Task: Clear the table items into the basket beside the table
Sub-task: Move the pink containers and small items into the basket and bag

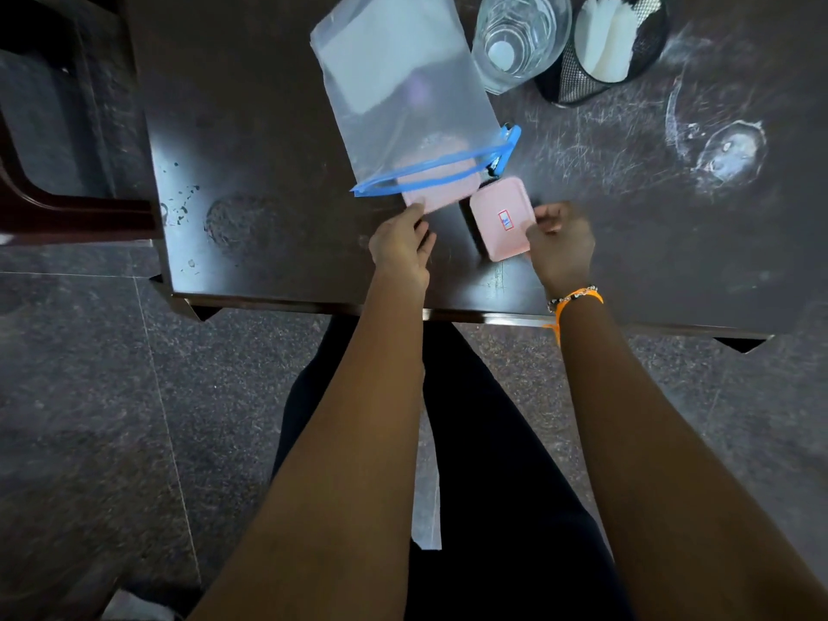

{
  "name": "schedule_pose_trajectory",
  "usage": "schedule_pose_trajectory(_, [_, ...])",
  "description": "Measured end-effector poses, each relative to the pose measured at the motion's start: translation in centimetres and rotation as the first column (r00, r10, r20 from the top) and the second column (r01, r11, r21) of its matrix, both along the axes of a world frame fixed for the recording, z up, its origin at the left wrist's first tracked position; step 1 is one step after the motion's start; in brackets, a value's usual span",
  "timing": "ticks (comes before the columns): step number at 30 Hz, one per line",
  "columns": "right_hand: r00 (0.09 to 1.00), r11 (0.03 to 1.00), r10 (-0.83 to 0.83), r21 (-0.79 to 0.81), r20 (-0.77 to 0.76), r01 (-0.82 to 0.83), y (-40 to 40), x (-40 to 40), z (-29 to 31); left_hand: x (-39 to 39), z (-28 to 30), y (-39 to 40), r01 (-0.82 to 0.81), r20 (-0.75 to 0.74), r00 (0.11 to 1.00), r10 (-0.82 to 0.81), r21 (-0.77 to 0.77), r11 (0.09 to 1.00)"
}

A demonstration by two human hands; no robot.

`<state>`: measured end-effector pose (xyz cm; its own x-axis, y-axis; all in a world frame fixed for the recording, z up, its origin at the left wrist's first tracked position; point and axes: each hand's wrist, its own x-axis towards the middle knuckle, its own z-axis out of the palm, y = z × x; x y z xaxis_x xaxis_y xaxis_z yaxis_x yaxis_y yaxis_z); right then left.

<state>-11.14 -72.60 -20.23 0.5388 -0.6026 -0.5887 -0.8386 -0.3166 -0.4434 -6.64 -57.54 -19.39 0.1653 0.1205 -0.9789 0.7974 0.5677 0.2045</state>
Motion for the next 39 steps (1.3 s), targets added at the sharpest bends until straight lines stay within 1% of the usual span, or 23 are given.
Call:
schedule_pose_trajectory(2, [1.000, 0.998, -0.025, 0.064, -0.013, 0.026, 0.1, -0.5, 0.3, -1.2, 0.4, 0.9, -0.030, -0.001, 1.000, 0.030, 0.004, 1.000])
schedule_pose_trajectory(6, [0.999, 0.983, -0.040, 0.178, 0.001, 0.039, 0.4, -1.8, 1.2, -3.8, 1.1, 3.6, -0.014, -0.023, 1.000, 0.014, 0.001, 1.000])
schedule_pose_trajectory(8, [1.000, 0.969, -0.004, 0.247, -0.016, 0.008, 0.3, -2.1, 1.6, -4.9, 1.6, 5.3, 0.014, -0.039, 0.999, -0.013, 0.010, 1.000])
schedule_pose_trajectory(11, [0.995, 0.929, 0.093, 0.363, -0.030, -0.076, 0.9, -1.8, 3.1, -6.1, 2.9, 8.4, 0.056, -0.049, 0.997, -0.055, 0.017, 0.998])
schedule_pose_trajectory(14, [0.995, 0.887, 0.095, 0.453, 0.012, -0.090, 2.2, -0.3, 4.9, -6.5, 4.6, 11.4, 0.041, 0.013, 0.999, -0.041, 0.039, 0.998])
schedule_pose_trajectory(19, [0.994, 0.790, 0.026, 0.607, 0.110, -0.088, 7.5, 4.5, 8.4, -5.0, 8.1, 16.0, -0.085, 0.188, 0.980, 0.066, 0.097, 0.992])
schedule_pose_trajectory(23, [0.976, 0.753, 0.072, 0.631, 0.203, -0.187, 13.3, 8.9, 11.0, -2.4, 11.6, 19.9, -0.159, 0.323, 0.940, 0.107, 0.141, 0.977])
schedule_pose_trajectory(26, [0.956, 0.731, 0.112, 0.630, 0.271, -0.264, 19.0, 12.6, 13.1, 0.1, 14.3, 23.9, -0.212, 0.411, 0.906, 0.099, 0.239, 0.948])
schedule_pose_trajectory(30, [0.923, 0.653, 0.161, 0.664, 0.351, -0.366, 27.6, 17.7, 15.6, 3.7, 17.3, 30.9, -0.277, 0.489, 0.871, 0.051, 0.402, 0.873])
schedule_pose_trajectory(33, [0.913, 0.627, 0.171, 0.673, 0.370, -0.391, 33.9, 20.7, 17.0, 5.6, 18.3, 36.6, -0.327, 0.507, 0.861, 0.036, 0.499, 0.802])
schedule_pose_trajectory(35, [0.912, 0.623, 0.172, 0.676, 0.373, -0.394, 37.8, 22.4, 17.3, 7.0, 18.3, 39.9, -0.325, 0.489, 0.872, 0.021, 0.547, 0.772])
schedule_pose_trajectory(39, [0.912, 0.673, 0.166, 0.633, 0.374, -0.382, 44.9, 25.8, 16.4, 9.8, 17.2, 44.7, -0.251, 0.407, 0.913, -0.035, 0.627, 0.737])
